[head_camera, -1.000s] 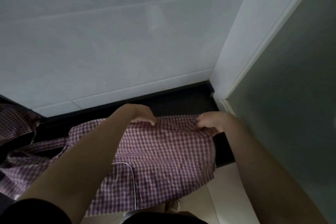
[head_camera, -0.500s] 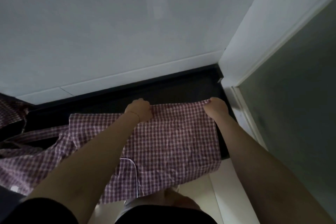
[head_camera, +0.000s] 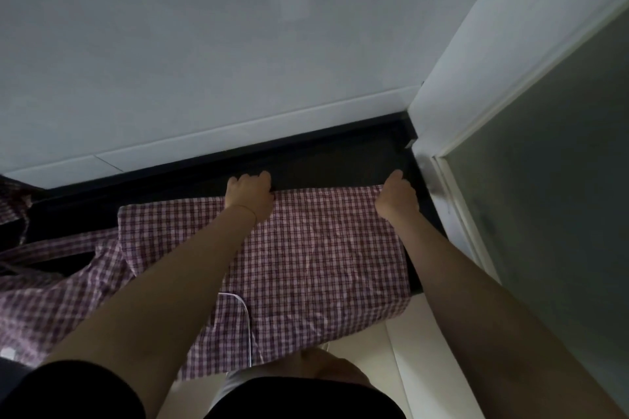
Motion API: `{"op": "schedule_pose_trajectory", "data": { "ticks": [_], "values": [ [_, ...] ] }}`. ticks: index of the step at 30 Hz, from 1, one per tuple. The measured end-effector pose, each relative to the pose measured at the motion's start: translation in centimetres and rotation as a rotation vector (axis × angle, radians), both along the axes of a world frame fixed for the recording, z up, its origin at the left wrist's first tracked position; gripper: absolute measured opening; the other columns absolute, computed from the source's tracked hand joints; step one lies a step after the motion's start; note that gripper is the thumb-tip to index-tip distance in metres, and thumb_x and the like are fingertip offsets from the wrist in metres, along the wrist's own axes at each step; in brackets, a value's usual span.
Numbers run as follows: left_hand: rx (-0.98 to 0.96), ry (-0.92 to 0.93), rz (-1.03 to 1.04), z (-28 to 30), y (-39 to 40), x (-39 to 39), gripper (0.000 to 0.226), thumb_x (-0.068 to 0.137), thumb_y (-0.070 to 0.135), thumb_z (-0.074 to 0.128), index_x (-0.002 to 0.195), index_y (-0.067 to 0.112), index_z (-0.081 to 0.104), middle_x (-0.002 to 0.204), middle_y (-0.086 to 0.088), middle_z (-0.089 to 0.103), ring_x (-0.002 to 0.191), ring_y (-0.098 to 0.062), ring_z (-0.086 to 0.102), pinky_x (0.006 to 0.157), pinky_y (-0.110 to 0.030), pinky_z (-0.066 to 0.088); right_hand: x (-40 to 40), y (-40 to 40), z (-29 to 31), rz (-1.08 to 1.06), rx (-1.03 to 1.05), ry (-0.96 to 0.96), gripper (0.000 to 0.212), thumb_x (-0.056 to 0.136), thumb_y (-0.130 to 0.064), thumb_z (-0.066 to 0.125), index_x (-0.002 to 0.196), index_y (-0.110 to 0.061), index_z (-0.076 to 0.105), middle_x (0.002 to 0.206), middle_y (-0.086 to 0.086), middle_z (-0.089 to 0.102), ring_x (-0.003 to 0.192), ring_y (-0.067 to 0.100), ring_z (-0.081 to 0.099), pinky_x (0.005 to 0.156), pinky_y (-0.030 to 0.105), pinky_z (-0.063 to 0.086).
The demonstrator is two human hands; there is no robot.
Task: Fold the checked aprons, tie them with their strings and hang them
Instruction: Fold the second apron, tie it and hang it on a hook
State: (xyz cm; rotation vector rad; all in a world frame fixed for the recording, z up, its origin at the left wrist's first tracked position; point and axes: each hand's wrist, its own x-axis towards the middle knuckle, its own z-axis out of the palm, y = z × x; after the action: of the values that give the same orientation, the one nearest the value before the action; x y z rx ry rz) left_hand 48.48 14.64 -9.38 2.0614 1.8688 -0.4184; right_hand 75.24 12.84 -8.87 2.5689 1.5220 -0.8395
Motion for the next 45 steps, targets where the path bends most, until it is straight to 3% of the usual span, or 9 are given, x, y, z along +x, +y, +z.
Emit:
{"op": "schedule_pose_trajectory", "data": {
  "ticks": [3, 10, 15, 24, 29, 33, 37, 41, 45],
  "values": [
    [-0.139, 0.067, -0.075, 0.8, 0.7, -0.1, 0.04, 0.091, 0.045, 0.054, 0.122, 0.02, 0.058, 0.118, -0.007, 0.058, 0.114, -0.025, 0.05, 0.101, -0.039, 0.036, 0.4, 0.4, 0.8, 0.034, -0.15, 0.018, 0.009, 0.094, -0.011, 0.058, 0.098, -0.003, 0.058, 0.101, 0.014, 0.063, 0.077, 0.023, 0.06, 0.068, 0.032, 0.049],
    [-0.288, 0.015, 0.07, 3.5, 1.7, 0.5, 0.029, 0.093, 0.035, 0.057, 0.106, 0.012, 0.069, 0.098, -0.004, 0.063, 0.083, -0.018, 0.059, 0.07, -0.032, 0.052, 1.7, 3.1, 4.6, 0.084, -0.317, -0.017, 0.024, 0.091, -0.008, 0.061, 0.069, -0.002, 0.057, 0.073, 0.012, 0.059, 0.065, 0.024, 0.06, 0.059, 0.032, 0.052],
    [0.157, -0.275, 0.252, 3.5, 0.9, 2.4, 0.056, 0.097, 0.016, 0.05, 0.149, 0.02, 0.03, 0.145, -0.013, 0.038, 0.11, -0.034, 0.056, 0.077, -0.041, 0.05, -0.5, 4.6, 5.4, -0.124, 0.31, 0.271, 0.055, 0.099, -0.015, 0.051, 0.147, -0.008, 0.024, 0.136, 0.014, 0.049, 0.115, 0.028, 0.053, 0.093, 0.032, 0.04],
    [-0.037, -0.127, 0.074, -0.1, -5.0, 2.1, 0.057, 0.093, 0.037, 0.051, 0.145, 0.021, 0.035, 0.149, -0.01, 0.03, 0.137, -0.029, 0.03, 0.112, -0.048, 0.032, -2.9, -2.9, -0.7, 0.385, -0.128, -0.06, 0.099, 0.083, -0.064, 0.064, 0.156, -0.028, 0.008, 0.163, 0.014, 0.003, 0.148, 0.038, 0.007, 0.114, 0.058, 0.026],
    [0.259, -0.28, 0.127, 0.9, -7.3, -0.4, 0.039, 0.091, 0.023, 0.053, 0.13, 0.015, 0.055, 0.134, -0.007, 0.049, 0.125, -0.028, 0.043, 0.106, -0.046, 0.034, -2.2, -2.4, -0.1, 0.276, -0.215, -0.036, 0.109, 0.078, -0.048, 0.079, 0.154, -0.02, 0.007, 0.158, 0.021, 0.006, 0.146, 0.042, 0.01, 0.117, 0.058, 0.022],
    [0.479, -0.153, 0.4, 1.9, -10.2, -5.1, 0.037, 0.079, 0.01, 0.06, 0.115, 0.007, 0.059, 0.12, -0.016, 0.053, 0.111, -0.037, 0.048, 0.096, -0.052, 0.037, -5.9, -2.9, 1.1, 0.271, -0.163, -0.281, 0.074, 0.092, -0.03, 0.063, 0.149, -0.006, 0.021, 0.154, 0.028, 0.018, 0.142, 0.047, 0.019, 0.112, 0.063, 0.028],
    [0.369, -0.086, 0.674, 2.4, -11.9, -10.0, 0.048, 0.083, 0.016, 0.056, 0.128, 0.004, 0.046, 0.129, -0.018, 0.049, 0.119, -0.038, 0.044, 0.105, -0.053, 0.033, -12.7, -4.2, 1.8, 0.5, 0.201, -0.068, 0.052, 0.09, -0.022, 0.063, 0.136, -0.014, 0.043, 0.139, 0.016, 0.042, 0.126, 0.032, 0.042, 0.102, 0.046, 0.042],
    [0.017, -0.125, 0.714, 2.4, -12.1, -14.5, 0.053, 0.091, 0.036, 0.052, 0.138, 0.015, 0.04, 0.115, -0.007, 0.061, 0.106, -0.028, 0.056, 0.114, -0.049, 0.023, -19.2, -5.9, 1.3, 0.665, 0.042, 0.072, 0.068, 0.094, -0.039, 0.059, 0.15, -0.025, 0.024, 0.151, 0.015, 0.028, 0.136, 0.034, 0.032, 0.108, 0.052, 0.037],
    [-0.178, -0.269, 0.567, 3.8, -12.1, -18.4, 0.018, 0.095, 0.033, 0.053, 0.091, 0.017, 0.06, 0.085, -0.003, 0.061, 0.076, -0.021, 0.058, 0.074, -0.034, 0.051, -20.5, -6.6, 0.0, 0.591, -0.152, -0.026, 0.089, 0.086, -0.052, 0.067, 0.154, -0.021, 0.017, 0.159, 0.017, 0.012, 0.145, 0.037, 0.016, 0.113, 0.056, 0.031]
  ]
}}
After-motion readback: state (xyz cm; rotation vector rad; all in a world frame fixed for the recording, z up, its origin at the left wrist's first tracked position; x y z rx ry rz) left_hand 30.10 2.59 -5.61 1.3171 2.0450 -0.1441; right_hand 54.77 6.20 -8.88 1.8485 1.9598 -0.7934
